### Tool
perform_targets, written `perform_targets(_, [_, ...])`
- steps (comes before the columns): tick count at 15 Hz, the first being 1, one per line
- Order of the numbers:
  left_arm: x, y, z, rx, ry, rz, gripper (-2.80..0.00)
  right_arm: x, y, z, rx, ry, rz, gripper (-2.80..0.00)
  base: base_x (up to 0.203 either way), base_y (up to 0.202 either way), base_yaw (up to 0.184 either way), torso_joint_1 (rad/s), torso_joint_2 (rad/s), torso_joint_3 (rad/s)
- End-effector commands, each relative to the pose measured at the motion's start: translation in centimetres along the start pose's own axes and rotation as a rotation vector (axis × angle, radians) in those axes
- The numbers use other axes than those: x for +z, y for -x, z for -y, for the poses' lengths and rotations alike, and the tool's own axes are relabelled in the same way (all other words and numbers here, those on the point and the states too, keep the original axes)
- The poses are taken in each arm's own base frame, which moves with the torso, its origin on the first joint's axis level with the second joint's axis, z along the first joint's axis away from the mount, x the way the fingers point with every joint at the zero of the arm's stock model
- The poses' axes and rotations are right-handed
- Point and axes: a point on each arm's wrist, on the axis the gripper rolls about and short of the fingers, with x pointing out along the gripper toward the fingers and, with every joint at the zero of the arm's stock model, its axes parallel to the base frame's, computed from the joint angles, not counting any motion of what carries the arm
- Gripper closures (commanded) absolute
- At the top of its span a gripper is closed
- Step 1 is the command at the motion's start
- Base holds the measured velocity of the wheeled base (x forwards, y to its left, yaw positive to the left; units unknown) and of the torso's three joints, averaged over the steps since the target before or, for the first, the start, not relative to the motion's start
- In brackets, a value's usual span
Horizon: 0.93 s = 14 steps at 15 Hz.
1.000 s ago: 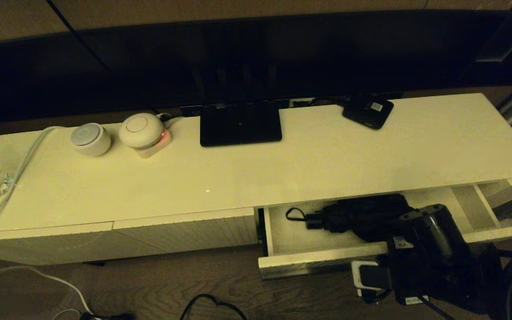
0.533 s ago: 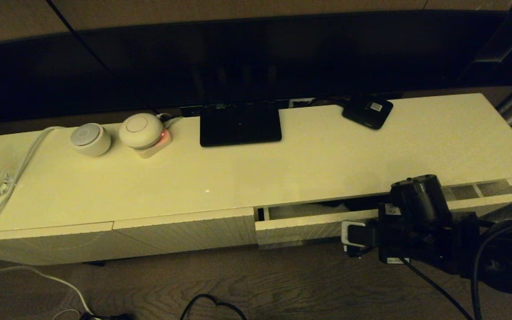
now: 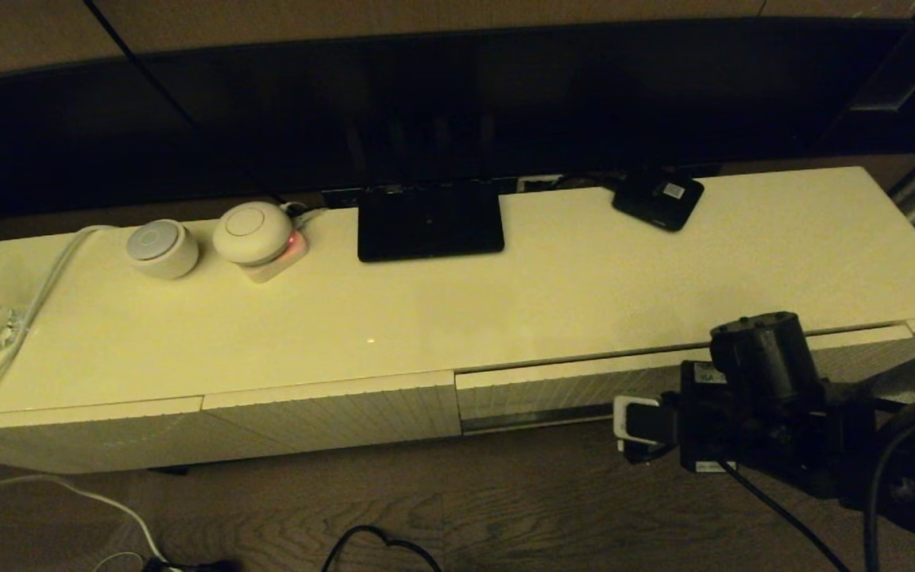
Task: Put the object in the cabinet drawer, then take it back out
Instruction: Close the drawer, then open the drawer
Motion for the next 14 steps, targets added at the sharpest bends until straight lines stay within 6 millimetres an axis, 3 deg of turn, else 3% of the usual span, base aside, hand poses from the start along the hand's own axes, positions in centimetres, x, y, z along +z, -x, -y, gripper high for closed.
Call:
perform_targets(1, [-0.1, 0.0, 0.0, 0.001, 0.000, -0.003, 0.00, -0.9, 4.1, -0.8, -0.007, 0.022, 0.032, 0.00, 0.000, 0.000, 0.000, 0.000, 0.00, 0.000])
perform_targets(4, [-0.1, 0.0, 0.0, 0.001, 0.000, -0.003, 0.00, -2.6, 8.4, -2.7, 0.019, 0.050, 0.056, 0.00, 0.000, 0.000, 0.000, 0.000, 0.00, 0.000])
perform_targets(7, [-0.1, 0.0, 0.0, 0.001, 0.000, -0.003, 0.00, -4.6, 10.4, -5.8, 0.075, 0.080, 0.045, 0.00, 0.000, 0.000, 0.000, 0.000, 0.00, 0.000])
perform_targets(10, [-0.1, 0.0, 0.0, 0.001, 0.000, -0.003, 0.00, -5.8, 10.6, -8.4, 0.151, 0.115, 0.027, 0.00, 0.000, 0.000, 0.000, 0.000, 0.00, 0.000])
perform_targets(14, [-0.1, 0.0, 0.0, 0.001, 0.000, -0.003, 0.00, -5.4, 8.9, -9.8, 0.220, 0.145, 0.011, 0.00, 0.000, 0.000, 0.000, 0.000, 0.00, 0.000])
